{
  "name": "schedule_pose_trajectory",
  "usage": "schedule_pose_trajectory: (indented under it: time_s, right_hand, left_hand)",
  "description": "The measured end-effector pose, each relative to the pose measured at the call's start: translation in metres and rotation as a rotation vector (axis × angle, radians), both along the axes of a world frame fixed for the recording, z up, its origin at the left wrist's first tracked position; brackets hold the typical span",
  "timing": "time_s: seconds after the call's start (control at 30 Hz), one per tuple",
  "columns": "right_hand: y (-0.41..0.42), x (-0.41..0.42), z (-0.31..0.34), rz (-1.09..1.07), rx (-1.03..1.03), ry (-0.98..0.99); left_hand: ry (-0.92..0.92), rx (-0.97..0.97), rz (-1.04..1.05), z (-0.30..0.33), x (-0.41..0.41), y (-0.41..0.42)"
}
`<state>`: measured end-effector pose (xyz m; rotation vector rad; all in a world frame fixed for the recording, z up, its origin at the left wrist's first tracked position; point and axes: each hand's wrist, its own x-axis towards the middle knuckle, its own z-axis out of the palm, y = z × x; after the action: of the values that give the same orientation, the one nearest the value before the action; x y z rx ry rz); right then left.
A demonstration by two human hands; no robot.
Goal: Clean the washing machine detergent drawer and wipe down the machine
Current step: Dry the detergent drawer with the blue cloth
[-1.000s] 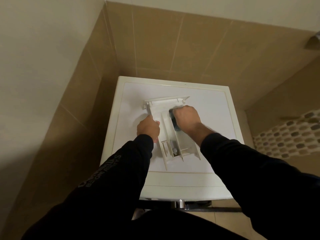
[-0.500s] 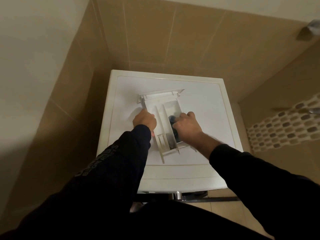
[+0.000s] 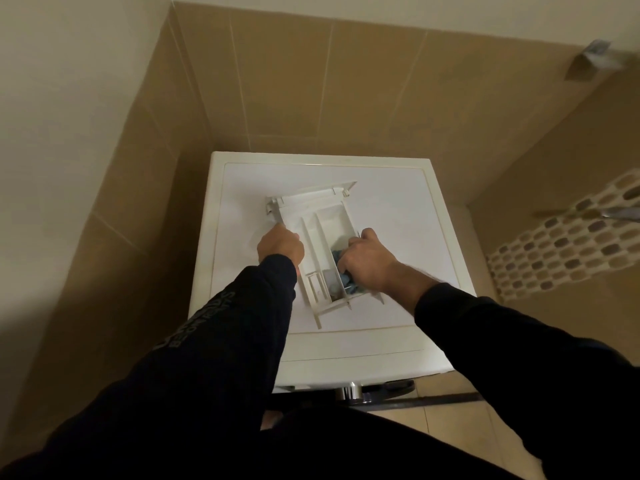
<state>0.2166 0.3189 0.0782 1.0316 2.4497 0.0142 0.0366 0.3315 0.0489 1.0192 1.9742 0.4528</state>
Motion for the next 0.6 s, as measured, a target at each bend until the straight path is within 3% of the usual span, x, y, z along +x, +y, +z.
schedule_pose_trajectory:
  time_s: [0.3, 0.5, 0.6]
  right_hand:
    - [0.023, -0.008, 0.020, -0.097, -0.156, -0.024]
    - [0.053, -0.013, 0.045, -0.208, 0.190, 0.182]
    - [0.061, -0.023, 0.043, -0.160, 0.212, 0.080]
  left_hand:
    - [0.026, -0.003, -0.025, 0.005, 0.004, 0.000]
    - [0.068, 0.023, -0.043, 0.006, 0.003, -0.002]
    - [-0.006, 0.084, 0.059, 0.007, 0.007, -0.002]
